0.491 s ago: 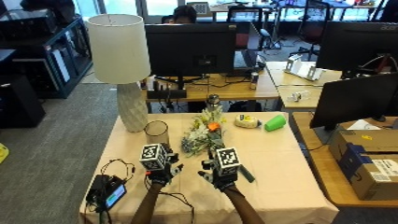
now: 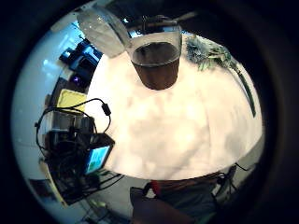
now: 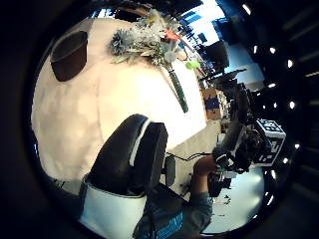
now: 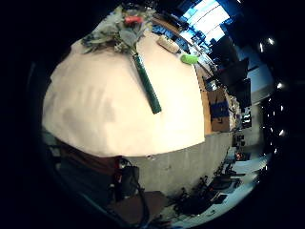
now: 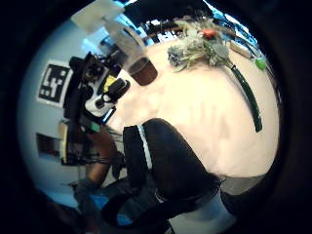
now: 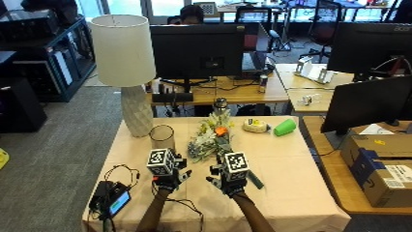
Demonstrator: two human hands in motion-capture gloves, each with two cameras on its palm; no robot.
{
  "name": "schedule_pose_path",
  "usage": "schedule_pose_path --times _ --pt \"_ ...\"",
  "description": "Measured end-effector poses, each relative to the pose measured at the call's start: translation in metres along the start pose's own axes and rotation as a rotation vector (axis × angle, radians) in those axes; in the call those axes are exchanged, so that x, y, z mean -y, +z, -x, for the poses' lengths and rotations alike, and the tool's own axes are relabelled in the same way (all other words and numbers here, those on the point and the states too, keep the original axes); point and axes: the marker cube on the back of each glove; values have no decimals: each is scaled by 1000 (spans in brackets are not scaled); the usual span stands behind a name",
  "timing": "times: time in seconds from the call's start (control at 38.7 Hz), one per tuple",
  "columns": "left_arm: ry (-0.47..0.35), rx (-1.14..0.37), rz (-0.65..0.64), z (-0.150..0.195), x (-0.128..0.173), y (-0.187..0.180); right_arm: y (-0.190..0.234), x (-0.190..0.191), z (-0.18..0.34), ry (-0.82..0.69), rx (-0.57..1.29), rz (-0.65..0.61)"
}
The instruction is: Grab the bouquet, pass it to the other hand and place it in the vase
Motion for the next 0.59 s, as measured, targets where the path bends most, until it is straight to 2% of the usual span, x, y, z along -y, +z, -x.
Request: schedule_pose_path --times 0.39,0.59 --pt "-16 39 -7 8 -7 -21 -13 0 -9 19 -31 4" --pt "-14 59 -14 8 -14 -30 -7 0 -39 93 -42 62"
